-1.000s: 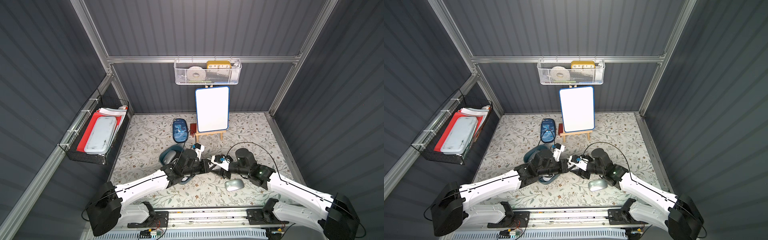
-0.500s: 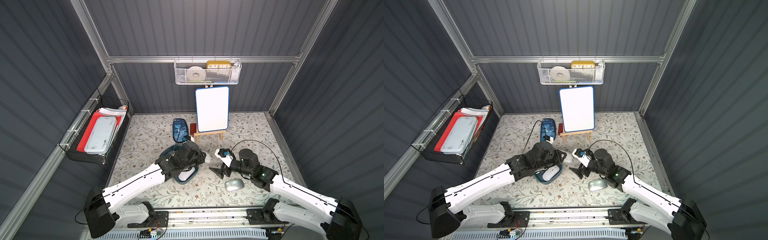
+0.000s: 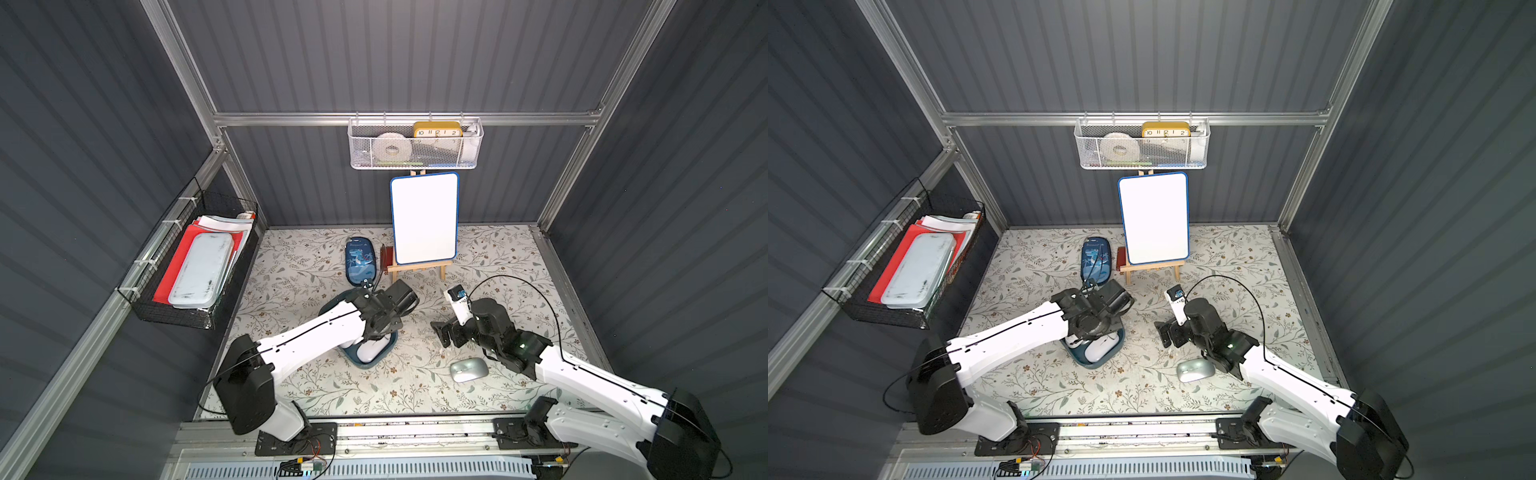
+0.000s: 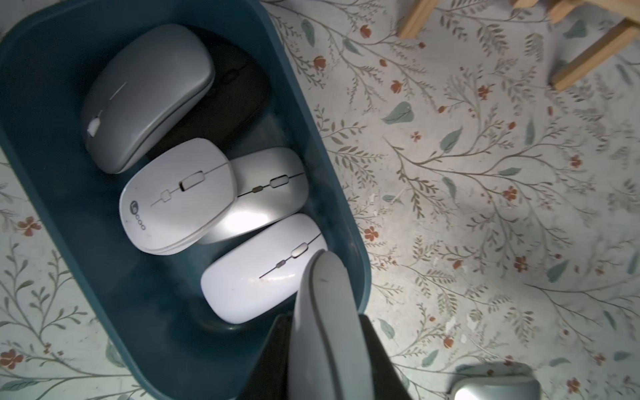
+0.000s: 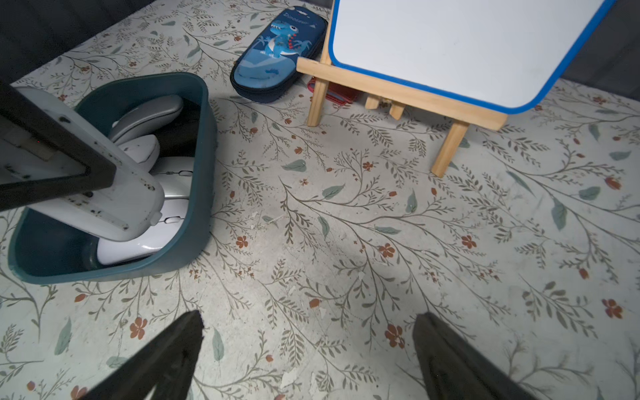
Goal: Put the mouse in the storage box
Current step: Place the mouse in the storage box.
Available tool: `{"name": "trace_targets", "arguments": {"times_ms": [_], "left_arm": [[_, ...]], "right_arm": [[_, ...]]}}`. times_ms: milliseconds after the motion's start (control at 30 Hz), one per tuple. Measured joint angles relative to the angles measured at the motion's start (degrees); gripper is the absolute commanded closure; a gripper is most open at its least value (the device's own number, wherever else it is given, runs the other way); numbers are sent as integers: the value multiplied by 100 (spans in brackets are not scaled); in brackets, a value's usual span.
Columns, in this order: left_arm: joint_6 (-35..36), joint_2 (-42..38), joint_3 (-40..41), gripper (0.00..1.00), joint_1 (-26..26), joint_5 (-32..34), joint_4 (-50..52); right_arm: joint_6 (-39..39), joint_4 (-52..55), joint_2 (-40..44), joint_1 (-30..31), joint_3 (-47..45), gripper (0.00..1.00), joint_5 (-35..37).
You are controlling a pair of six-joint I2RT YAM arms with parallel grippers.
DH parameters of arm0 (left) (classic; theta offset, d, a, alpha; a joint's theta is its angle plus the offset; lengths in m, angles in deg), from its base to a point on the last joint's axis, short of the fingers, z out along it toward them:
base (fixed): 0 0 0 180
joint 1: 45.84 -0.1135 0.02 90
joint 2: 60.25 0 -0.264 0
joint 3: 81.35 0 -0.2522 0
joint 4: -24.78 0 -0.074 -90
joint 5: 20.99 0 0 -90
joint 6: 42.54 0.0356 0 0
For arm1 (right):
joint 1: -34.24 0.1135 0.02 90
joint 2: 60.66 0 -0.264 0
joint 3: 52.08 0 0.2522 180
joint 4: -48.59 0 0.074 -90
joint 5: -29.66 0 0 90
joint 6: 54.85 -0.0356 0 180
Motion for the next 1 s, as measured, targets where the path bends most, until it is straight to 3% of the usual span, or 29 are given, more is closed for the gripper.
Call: {"name": "trace_targets", "arguments": {"times_ms": [200, 1000], "left_arm": [[-181, 564, -210, 100, 0, 214, 566], [-227, 260, 529, 98, -125, 243, 1156]], "right_arm": [[-37, 79, -52, -2, 0, 1, 162], [-37, 415, -575, -44, 52, 1, 358]]}}
